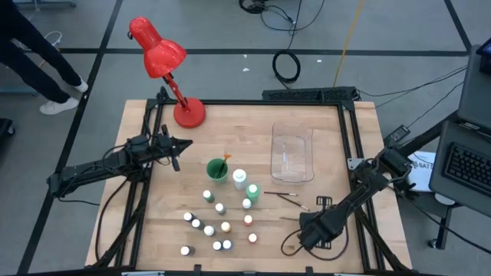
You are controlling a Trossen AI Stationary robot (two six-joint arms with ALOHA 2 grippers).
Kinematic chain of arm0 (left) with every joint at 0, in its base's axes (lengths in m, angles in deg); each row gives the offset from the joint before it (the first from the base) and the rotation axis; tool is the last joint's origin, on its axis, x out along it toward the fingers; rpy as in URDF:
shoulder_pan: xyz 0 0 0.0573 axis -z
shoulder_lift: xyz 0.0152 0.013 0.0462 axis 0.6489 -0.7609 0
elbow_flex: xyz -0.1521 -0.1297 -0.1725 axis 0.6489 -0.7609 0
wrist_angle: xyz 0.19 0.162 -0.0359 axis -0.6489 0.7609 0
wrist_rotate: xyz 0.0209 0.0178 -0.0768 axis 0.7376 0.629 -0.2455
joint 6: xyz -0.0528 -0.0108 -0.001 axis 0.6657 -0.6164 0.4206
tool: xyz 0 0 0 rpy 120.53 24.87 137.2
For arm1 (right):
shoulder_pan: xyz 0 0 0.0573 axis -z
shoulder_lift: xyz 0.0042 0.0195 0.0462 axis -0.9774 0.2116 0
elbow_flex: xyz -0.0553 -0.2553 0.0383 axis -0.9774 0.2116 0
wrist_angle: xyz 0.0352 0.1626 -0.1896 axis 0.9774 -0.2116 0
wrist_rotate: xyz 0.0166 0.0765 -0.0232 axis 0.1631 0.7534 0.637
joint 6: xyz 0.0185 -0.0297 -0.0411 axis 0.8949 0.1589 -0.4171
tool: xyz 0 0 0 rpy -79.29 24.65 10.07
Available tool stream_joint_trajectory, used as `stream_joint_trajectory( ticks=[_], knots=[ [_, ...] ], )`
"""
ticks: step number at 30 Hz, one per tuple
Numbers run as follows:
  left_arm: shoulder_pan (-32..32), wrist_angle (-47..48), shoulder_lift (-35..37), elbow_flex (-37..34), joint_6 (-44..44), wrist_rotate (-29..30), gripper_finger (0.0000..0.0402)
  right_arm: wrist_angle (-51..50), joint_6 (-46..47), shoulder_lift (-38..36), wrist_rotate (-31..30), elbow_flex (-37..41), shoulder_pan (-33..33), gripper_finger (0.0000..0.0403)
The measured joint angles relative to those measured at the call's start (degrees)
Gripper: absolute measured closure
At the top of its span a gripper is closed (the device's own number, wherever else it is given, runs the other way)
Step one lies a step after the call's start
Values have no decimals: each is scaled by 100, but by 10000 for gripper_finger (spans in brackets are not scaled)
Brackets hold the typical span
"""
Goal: Pick & Place Paint Supplies
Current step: Put the gold paintbrush into the green cup
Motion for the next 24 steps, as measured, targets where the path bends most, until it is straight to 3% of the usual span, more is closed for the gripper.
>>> stream_joint_trajectory(
  ticks=[5, 10, 14, 21, 24],
  knots=[
    [1, 0, -1, 0, 4, -1, 380, -916, -100, 12, -654, -1059, -13, 402],
    [1, 0, 1, 0, 13, -1, 380, -1067, -751, -41, -2279, -2139, 93, 402],
    [-1, -11, -1, -2, 24, -1, 380, -982, -1611, -62, -3562, -2950, 610, 403],
    [1, -14, 1, -2, -90, 8, 380, -931, -4035, 308, -3695, -4158, 1960, 403],
    [-1, -13, 1, -2, -224, 10, 380, -665, -5314, 652, -4160, -4756, 2369, 403]
  ],
)
